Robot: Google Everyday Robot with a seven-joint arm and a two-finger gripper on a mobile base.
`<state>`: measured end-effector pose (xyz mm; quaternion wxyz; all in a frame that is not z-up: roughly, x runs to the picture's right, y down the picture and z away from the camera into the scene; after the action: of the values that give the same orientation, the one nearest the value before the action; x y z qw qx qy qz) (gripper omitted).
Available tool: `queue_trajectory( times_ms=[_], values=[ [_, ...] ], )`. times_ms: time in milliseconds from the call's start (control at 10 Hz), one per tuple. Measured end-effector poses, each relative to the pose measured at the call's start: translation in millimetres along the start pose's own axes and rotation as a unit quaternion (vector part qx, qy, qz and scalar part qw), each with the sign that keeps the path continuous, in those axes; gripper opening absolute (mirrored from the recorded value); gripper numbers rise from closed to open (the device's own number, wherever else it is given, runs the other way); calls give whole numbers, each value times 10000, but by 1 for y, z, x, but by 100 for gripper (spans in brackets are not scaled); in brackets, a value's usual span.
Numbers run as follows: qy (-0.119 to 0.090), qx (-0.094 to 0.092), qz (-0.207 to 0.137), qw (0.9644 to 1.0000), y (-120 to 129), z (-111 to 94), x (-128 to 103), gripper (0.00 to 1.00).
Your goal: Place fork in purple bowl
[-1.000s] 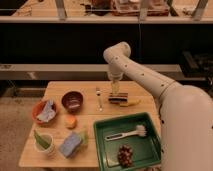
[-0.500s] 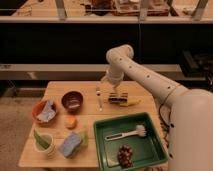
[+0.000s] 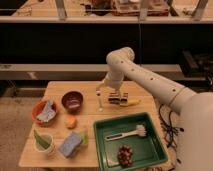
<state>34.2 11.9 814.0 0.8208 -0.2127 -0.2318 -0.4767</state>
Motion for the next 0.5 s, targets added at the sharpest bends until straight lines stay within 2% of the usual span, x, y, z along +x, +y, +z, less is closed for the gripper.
queue_trajectory(
  times_ms=[200,300,400,500],
  values=[
    [55,50,-130,9999,-10,2,-1,79],
    [69,77,-576,9983,-17,5,-1,79],
    [84,86,-1030,9946,-24,7,-1,79],
    [89,61,-1757,9844,-36,11,-1,79]
  ],
)
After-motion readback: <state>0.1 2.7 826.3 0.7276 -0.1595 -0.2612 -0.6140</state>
